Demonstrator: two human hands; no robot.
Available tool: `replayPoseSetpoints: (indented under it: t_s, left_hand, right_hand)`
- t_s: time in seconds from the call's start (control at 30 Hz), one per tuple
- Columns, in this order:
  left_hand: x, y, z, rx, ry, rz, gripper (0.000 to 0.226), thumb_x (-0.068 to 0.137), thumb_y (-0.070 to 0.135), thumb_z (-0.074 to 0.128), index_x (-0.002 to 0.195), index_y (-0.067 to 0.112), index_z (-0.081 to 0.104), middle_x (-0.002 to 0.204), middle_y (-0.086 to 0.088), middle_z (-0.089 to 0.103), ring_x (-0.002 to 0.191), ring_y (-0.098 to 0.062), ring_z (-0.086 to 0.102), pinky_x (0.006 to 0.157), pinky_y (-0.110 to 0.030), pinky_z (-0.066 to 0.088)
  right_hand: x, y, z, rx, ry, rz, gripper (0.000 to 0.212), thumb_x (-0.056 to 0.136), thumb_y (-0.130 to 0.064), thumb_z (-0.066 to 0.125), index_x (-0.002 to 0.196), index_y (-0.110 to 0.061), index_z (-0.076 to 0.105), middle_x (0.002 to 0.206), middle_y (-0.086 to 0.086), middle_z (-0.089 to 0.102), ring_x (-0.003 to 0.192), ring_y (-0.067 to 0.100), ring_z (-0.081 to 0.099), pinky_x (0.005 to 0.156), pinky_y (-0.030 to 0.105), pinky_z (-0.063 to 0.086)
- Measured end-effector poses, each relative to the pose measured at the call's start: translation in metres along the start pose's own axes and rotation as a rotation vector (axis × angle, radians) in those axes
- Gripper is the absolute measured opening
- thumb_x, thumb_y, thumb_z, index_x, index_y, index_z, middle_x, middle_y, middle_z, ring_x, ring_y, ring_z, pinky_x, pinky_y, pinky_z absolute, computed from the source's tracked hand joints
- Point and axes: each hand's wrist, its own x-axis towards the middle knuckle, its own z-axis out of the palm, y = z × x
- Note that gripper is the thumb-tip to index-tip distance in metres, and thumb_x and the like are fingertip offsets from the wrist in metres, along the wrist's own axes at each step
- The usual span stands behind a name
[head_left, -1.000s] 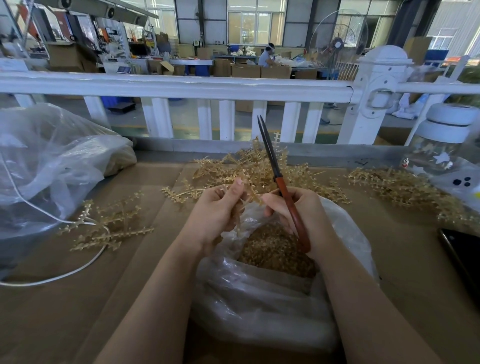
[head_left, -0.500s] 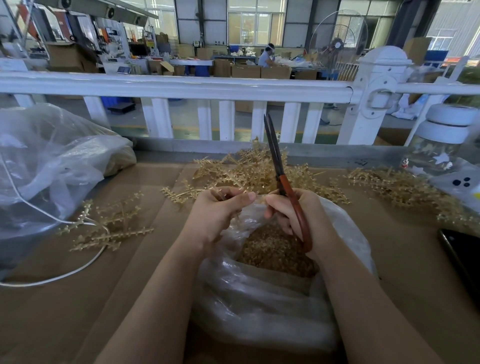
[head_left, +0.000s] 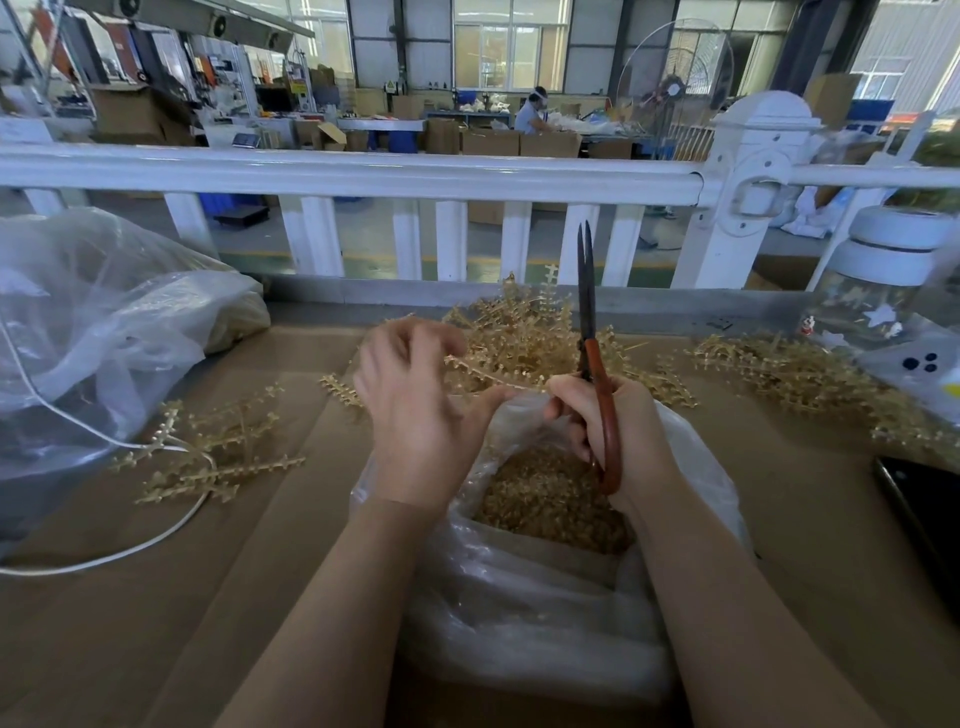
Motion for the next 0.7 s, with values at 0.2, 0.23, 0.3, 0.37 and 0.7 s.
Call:
replayPoseSetpoints:
  t_s: [0.2, 0.23, 0.3, 0.37, 0.7]
  left_hand:
    - [0.001, 0.005, -0.005, 0.138, -0.116, 0.222, 0.02, 0.07, 0.001, 0.077, 0.07, 0.018, 0.065, 0.065, 0.004, 0.054, 0.054, -0.02, 0.049, 0.048, -0.029, 0.036]
    - [0.0, 0.008, -0.006, 0.131, -0.15, 0.162, 0.019, 0.072, 0.004, 0.074, 0.071, 0.02, 0.064, 0.062, 0.007, 0.055, 0.05, -0.019, 0.05, 0.045, -0.026, 0.037]
    - [-0.003, 0.012, -0.009, 0.138, -0.212, 0.061, 0.014, 0.075, 0.011, 0.07, 0.074, 0.022, 0.062, 0.059, 0.008, 0.056, 0.05, -0.017, 0.054, 0.045, -0.027, 0.043]
    - [-0.004, 0.014, -0.01, 0.116, -0.265, 0.013, 0.011, 0.075, 0.014, 0.068, 0.075, 0.023, 0.061, 0.059, 0.008, 0.058, 0.053, -0.017, 0.056, 0.048, -0.031, 0.048]
    - [0.0, 0.014, -0.006, -0.318, -0.429, -0.312, 0.023, 0.09, 0.039, 0.067, 0.083, 0.019, 0.077, 0.064, 0.014, 0.065, 0.062, -0.005, 0.058, 0.06, -0.028, 0.047]
  right_hand:
    - [-0.002, 0.002, 0.002, 0.009, -0.043, -0.01, 0.015, 0.095, -0.014, 0.068, 0.089, 0.0, 0.067, 0.065, 0.004, 0.069, 0.042, 0.009, 0.044, 0.039, 0.019, 0.032]
    - [-0.002, 0.002, 0.002, 0.016, -0.053, -0.018, 0.014, 0.095, -0.014, 0.067, 0.089, -0.001, 0.067, 0.066, 0.004, 0.069, 0.044, 0.01, 0.044, 0.04, 0.02, 0.032]
    - [-0.004, 0.001, 0.002, 0.033, -0.07, -0.035, 0.014, 0.096, -0.013, 0.067, 0.087, -0.002, 0.067, 0.066, 0.005, 0.068, 0.045, 0.011, 0.043, 0.04, 0.021, 0.031]
    - [-0.005, -0.001, 0.003, 0.053, -0.082, -0.053, 0.015, 0.096, -0.013, 0.066, 0.083, -0.004, 0.066, 0.065, 0.005, 0.067, 0.044, 0.012, 0.042, 0.039, 0.019, 0.032]
    - [-0.008, 0.0, 0.003, 0.102, -0.193, -0.117, 0.016, 0.098, -0.012, 0.061, 0.085, -0.004, 0.066, 0.067, 0.005, 0.065, 0.045, 0.013, 0.044, 0.038, 0.019, 0.034]
